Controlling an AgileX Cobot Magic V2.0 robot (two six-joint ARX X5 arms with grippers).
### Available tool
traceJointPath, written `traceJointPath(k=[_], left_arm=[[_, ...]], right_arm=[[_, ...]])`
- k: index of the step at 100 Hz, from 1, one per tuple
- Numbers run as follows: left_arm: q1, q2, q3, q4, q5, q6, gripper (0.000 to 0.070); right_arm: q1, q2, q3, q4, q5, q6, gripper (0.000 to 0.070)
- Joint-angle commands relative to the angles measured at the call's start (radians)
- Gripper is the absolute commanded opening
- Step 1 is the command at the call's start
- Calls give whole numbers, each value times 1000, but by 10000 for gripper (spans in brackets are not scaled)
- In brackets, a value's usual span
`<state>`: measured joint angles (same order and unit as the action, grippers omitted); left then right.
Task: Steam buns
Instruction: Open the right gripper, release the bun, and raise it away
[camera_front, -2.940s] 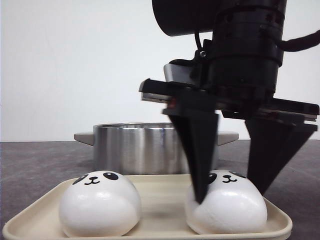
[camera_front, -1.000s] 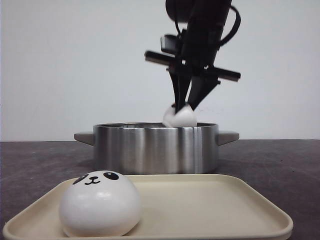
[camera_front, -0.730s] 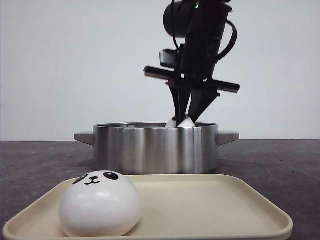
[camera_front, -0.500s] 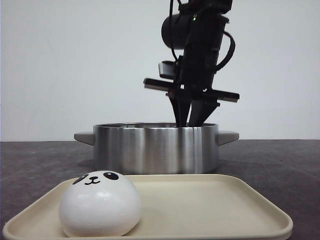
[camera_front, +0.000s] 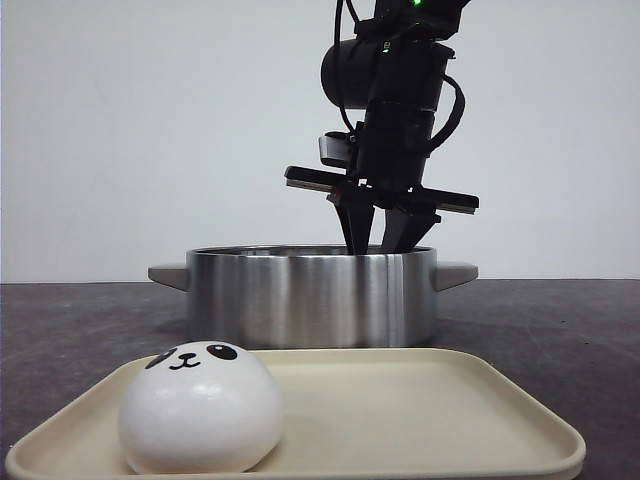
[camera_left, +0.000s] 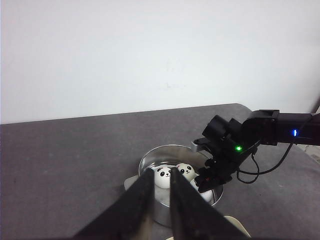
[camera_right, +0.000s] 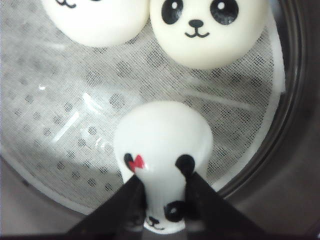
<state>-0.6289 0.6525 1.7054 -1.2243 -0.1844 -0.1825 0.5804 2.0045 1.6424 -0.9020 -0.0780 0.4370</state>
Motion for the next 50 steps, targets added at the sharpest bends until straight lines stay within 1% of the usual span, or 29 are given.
traceJointPath(k=[1,12,19,28,50], left_arm=[[-6,10,19,9,-2,9,15],[-6,10,19,5,-2,9,16],[-6,10,19,3,-1,9,16],[-6,10,19,2,-1,9,16],[-6,10,19,-27,-1,9,15]], right_arm=[[6,16,17,5,0,24,140],[6,16,17,3,0,24,315],[6,16,17,3,0,25,384],[6,16,17,3,0,26,427],[7,16,24,23,2,29,431]])
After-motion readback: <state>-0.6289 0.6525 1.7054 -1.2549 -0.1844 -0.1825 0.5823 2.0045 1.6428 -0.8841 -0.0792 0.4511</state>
